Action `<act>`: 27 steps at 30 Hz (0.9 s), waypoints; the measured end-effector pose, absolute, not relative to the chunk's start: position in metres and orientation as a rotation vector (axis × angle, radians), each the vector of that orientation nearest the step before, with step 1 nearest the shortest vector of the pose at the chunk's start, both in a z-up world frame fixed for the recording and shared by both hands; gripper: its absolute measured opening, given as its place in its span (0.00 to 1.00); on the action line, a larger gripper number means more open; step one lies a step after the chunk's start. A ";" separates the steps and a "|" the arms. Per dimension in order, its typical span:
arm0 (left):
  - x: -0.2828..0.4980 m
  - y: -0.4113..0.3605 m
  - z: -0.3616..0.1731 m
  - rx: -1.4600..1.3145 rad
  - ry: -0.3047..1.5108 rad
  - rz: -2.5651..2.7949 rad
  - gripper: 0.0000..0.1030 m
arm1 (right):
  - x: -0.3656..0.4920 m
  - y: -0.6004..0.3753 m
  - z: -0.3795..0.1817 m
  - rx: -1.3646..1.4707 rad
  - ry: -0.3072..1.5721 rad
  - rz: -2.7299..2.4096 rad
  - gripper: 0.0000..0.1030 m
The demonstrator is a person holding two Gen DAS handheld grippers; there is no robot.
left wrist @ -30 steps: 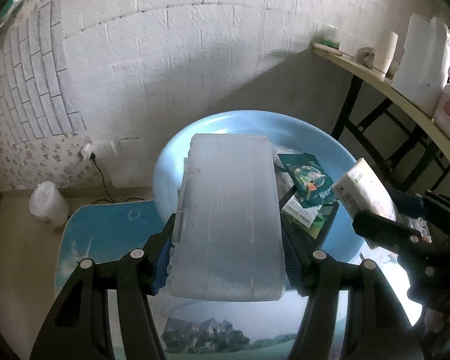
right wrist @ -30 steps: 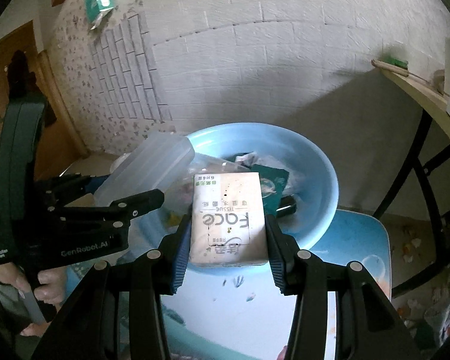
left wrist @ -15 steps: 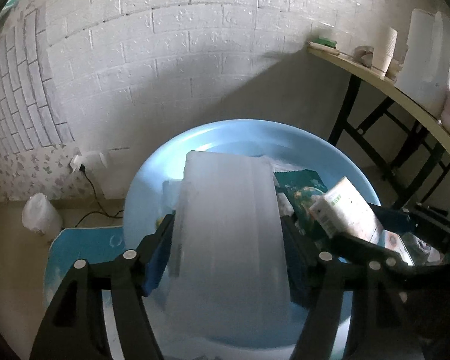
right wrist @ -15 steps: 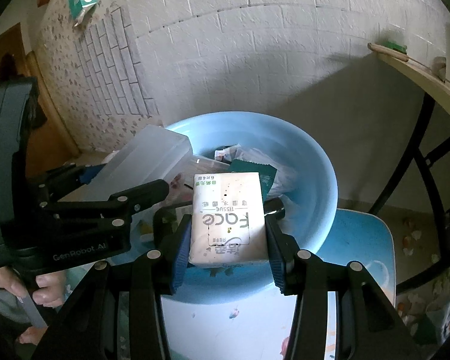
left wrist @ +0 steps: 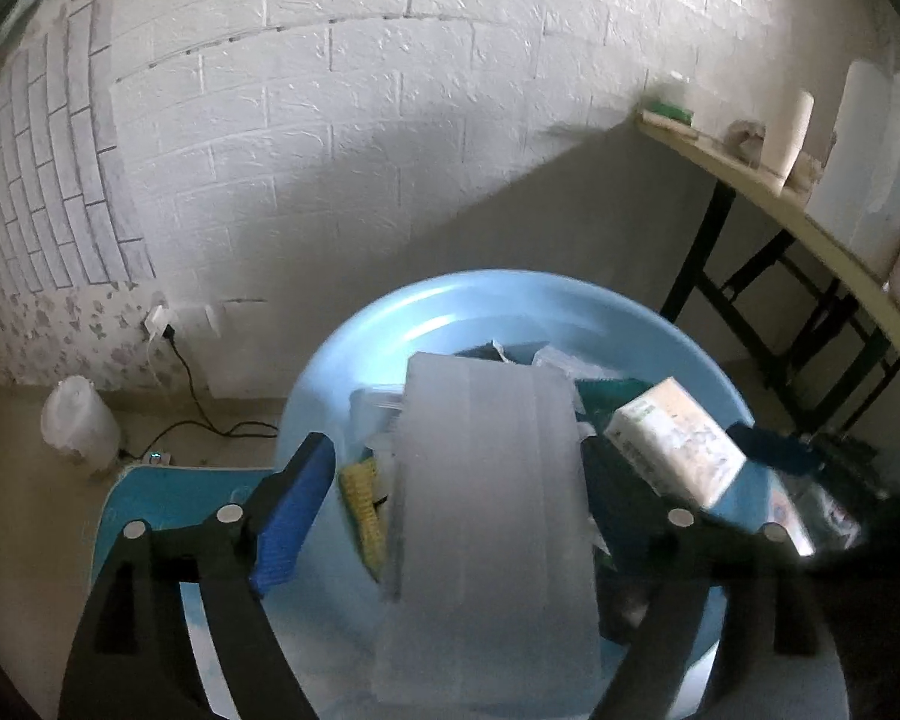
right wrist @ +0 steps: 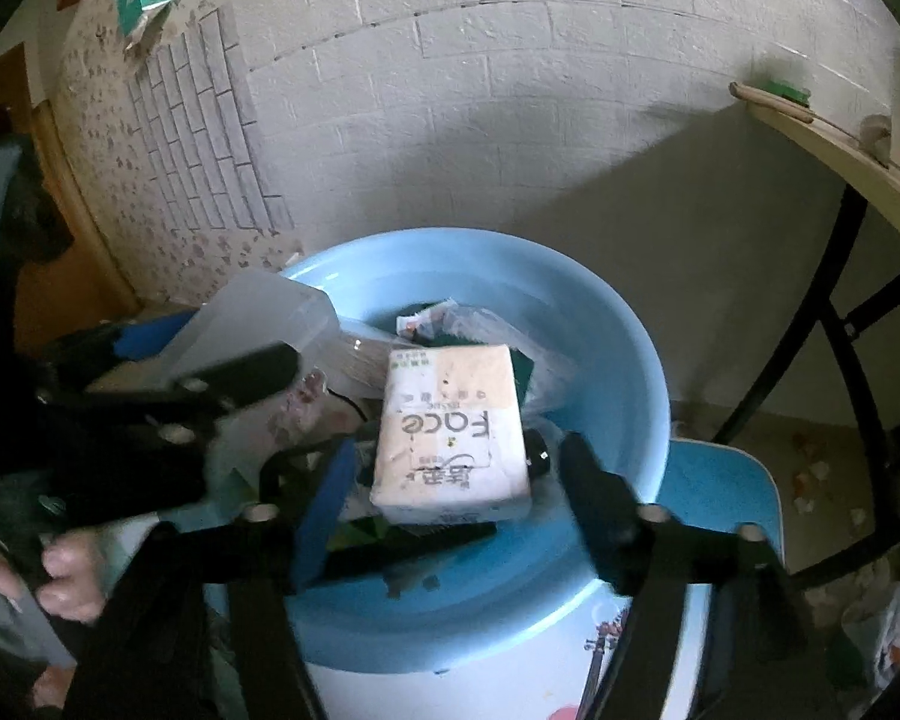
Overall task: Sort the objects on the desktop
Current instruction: 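Release the clear box into the basin with the left tool while the right tool releases the tissue pack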
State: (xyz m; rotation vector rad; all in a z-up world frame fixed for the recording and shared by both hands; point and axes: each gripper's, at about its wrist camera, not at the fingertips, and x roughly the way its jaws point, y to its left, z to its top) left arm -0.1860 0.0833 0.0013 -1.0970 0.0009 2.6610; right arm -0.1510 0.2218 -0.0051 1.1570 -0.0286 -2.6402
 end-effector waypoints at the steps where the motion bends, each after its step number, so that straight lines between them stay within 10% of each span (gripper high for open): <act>1: -0.183 0.082 0.005 -1.085 -0.004 2.665 0.84 | -0.150 0.222 -0.006 1.168 -0.033 -2.633 0.69; 27: -0.120 0.041 0.034 -1.172 0.063 2.810 1.00 | -0.098 0.212 0.027 1.218 -0.050 -2.801 0.86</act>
